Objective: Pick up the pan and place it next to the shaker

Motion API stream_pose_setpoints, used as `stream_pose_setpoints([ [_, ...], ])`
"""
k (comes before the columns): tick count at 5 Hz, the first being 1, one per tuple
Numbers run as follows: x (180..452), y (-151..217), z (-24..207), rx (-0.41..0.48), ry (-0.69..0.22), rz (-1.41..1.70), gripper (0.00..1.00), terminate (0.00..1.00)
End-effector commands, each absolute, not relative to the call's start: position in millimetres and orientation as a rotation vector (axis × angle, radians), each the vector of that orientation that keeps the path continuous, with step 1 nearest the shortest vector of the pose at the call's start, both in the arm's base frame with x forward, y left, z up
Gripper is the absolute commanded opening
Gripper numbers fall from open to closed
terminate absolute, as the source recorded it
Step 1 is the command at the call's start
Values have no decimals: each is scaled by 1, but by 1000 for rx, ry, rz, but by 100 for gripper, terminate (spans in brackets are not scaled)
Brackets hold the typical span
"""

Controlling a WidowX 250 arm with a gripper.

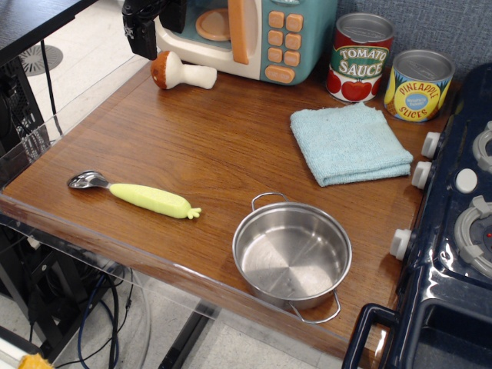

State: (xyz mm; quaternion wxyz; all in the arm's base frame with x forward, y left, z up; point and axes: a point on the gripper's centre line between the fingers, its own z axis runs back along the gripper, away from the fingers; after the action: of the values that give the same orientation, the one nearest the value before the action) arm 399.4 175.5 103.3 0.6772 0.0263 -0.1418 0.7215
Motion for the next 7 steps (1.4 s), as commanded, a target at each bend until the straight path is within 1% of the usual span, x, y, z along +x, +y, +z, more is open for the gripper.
stream_pose_setpoints([
  [1,399,175,103,59,-319,1622,100,0],
  [3,370,140,107,52,-326,1515,100,0],
  [4,350,119,109,18,-327,1432,100,0],
  [5,329,93,105,12,-346,1315,100,0],
  [6,305,62,106,-36,-335,1169,100,0],
  [7,282,33,99,-108,-283,1017,100,0],
])
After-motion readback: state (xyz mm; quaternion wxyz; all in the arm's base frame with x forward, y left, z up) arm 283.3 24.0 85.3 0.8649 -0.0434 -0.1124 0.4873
